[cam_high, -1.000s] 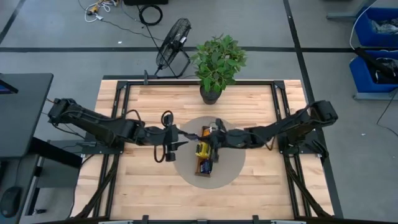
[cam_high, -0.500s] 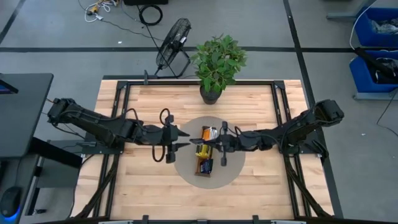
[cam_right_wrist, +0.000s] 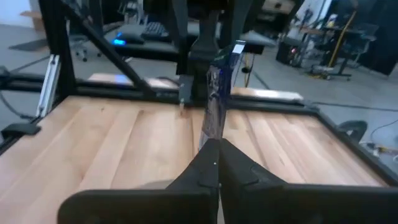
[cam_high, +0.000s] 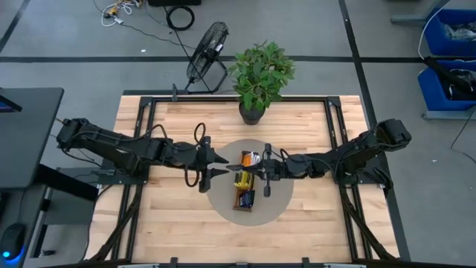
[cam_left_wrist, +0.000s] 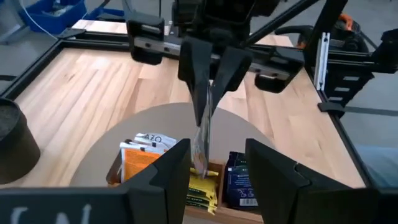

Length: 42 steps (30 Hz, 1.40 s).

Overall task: Pick & Place Tea
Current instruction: Put the purple tea bag into the bottom compartment of the bottom section wooden organizer

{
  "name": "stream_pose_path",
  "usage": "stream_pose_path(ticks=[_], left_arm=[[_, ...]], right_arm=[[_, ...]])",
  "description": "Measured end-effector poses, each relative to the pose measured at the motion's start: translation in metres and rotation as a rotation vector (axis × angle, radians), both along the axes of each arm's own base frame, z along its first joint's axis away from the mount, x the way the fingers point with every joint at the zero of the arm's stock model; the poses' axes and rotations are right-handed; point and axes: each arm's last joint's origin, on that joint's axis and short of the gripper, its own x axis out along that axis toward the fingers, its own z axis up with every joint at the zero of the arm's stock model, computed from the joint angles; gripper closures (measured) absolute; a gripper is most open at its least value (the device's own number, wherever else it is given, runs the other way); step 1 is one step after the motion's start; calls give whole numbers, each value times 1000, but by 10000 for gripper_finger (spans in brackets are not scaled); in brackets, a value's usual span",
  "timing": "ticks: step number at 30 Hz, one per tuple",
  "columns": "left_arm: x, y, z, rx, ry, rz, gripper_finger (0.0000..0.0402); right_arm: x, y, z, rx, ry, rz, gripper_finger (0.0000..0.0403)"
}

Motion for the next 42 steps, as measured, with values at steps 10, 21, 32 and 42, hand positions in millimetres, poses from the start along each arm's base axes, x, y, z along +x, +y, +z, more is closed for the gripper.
stream_pose_path(ticks=[10,21,32,42], left_arm=[[1,5,-1,-30,4,9,248],[1,4,-1,-32,10,3,325],[1,1,-1,-115,9,26,398],[-6,-10,-9,-262,93,118,400]], right_arm=[[2,0,4,7,-19,24,403],[10,0,14,-34,26,21,403],[10,0,12,-19,48,37,378],[6,-1,2,-19,172,38,343]])
